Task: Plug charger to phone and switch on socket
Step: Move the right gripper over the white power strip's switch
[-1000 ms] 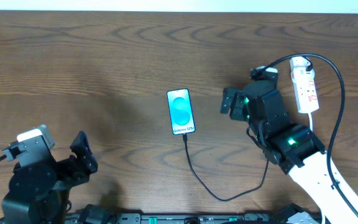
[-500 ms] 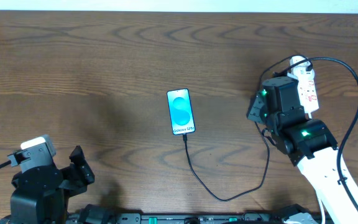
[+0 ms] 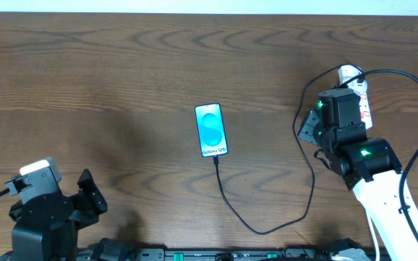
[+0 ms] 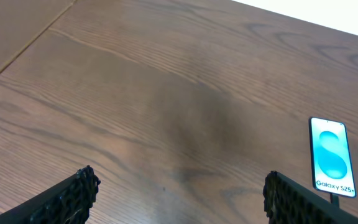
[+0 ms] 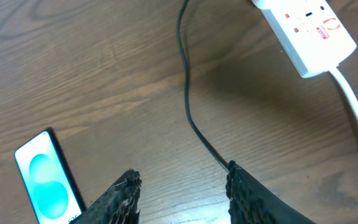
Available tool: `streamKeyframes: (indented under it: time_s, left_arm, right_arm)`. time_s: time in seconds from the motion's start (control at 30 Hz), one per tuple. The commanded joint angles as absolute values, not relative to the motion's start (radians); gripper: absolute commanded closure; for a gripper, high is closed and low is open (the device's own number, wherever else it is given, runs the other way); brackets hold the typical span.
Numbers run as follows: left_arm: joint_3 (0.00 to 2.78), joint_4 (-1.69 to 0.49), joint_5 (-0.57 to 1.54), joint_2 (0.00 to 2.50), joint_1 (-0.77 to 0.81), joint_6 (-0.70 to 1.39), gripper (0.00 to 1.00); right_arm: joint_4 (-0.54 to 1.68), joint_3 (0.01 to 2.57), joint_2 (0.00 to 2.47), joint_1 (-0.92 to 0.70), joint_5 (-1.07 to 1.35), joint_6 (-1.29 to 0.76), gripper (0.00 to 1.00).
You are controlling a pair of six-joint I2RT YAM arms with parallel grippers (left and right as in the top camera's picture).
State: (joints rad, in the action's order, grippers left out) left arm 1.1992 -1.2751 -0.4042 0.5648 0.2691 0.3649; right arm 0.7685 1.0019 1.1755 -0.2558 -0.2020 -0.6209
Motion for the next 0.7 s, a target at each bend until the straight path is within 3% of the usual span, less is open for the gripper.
streamKeyframes:
  time_s: [0.0, 0.43, 0.67]
  left_arm:
    - [1.195, -1.277, -0.459, 0.532, 0.265, 0.355, 0.13]
    - [1.195, -1.279, -0.461, 0.229, 0.265, 0.355, 0.13]
    - [1.195, -1.279, -0.461, 0.058, 0.265, 0.355, 0.13]
  right_arm:
    - [0.780, 1.013, 1.169, -0.241, -0.225, -0.620, 0.55]
    - [0.778, 1.013, 1.170, -0.233, -0.298, -0.620, 0.53]
    - [0.775, 1.013, 1.183, -0.233, -0.309, -0.620, 0.58]
